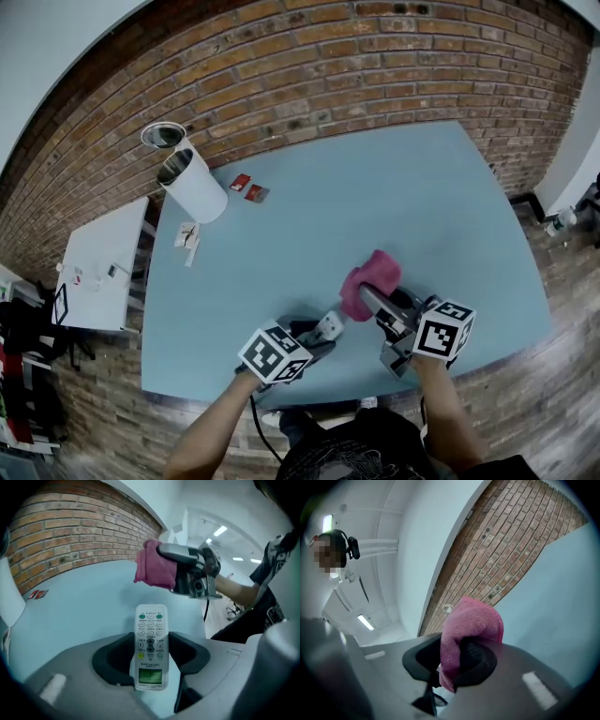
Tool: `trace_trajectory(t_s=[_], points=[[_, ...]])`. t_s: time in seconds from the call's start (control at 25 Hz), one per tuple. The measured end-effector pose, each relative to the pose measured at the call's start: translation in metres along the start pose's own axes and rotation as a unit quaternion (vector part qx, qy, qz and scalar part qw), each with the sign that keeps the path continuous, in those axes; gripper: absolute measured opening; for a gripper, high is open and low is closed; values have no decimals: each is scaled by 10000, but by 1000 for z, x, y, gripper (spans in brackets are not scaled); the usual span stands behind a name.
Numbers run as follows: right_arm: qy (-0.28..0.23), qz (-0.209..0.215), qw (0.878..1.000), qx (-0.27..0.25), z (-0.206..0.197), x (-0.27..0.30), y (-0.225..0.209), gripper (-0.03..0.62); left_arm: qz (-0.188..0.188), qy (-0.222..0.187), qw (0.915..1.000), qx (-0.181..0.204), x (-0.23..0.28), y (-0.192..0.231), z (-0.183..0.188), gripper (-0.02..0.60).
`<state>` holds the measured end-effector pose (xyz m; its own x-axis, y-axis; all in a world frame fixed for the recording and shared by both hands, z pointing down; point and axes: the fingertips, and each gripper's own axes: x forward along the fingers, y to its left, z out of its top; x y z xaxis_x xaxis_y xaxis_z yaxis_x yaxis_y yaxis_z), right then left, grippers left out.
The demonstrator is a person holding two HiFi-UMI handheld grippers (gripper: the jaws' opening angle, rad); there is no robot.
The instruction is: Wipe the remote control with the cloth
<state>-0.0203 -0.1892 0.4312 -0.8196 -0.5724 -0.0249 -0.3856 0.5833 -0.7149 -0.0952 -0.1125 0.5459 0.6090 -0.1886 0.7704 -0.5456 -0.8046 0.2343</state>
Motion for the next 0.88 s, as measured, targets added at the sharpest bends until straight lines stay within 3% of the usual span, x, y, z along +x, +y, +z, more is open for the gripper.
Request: trace_trajectory(t_s=[0.2, 0.4, 0.68, 0.72, 0.88], points=[[186, 14, 9998, -109, -11, 1, -3, 60, 146, 1039, 9893, 1010, 19, -4, -26, 218], [398, 62, 9991, -127, -25, 5, 0, 60, 283, 1579, 9757, 1494, 28, 0, -43, 222], [898, 177, 9957, -133, -58, 17, 9, 60, 333, 1606, 9706, 1763, 28, 1, -49, 239], [961, 196, 9951, -128, -62, 19, 11, 60, 329, 1597, 9705, 1777, 26, 1, -51, 267], [1257, 327, 9914, -137, -80, 33, 21, 60, 417, 1467, 9744, 1652, 10, 8, -60, 278]])
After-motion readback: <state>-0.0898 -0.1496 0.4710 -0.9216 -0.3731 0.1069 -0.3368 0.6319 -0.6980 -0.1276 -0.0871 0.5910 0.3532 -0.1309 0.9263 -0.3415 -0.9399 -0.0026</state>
